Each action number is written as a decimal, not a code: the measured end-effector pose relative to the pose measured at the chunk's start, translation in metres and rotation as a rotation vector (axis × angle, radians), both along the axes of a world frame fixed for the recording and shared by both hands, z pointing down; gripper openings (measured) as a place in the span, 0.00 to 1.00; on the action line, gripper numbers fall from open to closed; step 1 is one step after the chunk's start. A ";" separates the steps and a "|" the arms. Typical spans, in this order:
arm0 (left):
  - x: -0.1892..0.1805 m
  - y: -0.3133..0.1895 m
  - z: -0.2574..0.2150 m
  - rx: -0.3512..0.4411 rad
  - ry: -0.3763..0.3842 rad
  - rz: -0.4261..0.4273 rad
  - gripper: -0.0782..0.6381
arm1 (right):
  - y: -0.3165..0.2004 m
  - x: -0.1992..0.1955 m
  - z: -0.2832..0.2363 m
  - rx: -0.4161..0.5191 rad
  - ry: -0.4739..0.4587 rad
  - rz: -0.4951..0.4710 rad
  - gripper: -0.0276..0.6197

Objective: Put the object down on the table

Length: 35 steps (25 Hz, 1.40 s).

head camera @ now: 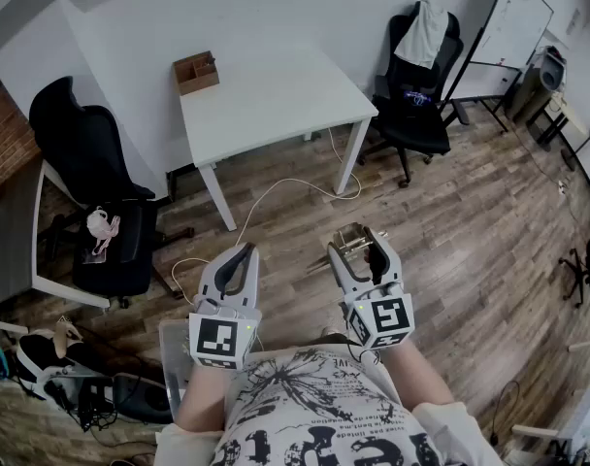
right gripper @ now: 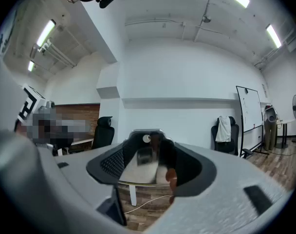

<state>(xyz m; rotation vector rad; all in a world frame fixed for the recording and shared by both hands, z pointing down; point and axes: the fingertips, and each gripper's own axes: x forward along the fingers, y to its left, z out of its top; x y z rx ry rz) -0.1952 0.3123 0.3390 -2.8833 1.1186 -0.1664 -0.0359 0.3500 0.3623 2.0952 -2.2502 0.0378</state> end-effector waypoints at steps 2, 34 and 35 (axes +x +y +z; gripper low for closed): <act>-0.002 -0.002 0.005 0.022 0.010 -0.004 0.13 | 0.001 -0.001 0.001 -0.010 0.001 0.003 0.47; 0.094 -0.130 0.037 0.001 -0.008 -0.208 0.13 | -0.164 0.109 0.043 -0.070 -0.032 -0.202 0.47; 0.104 -0.144 0.037 0.011 -0.004 -0.230 0.13 | -0.180 0.119 0.042 -0.076 -0.031 -0.220 0.47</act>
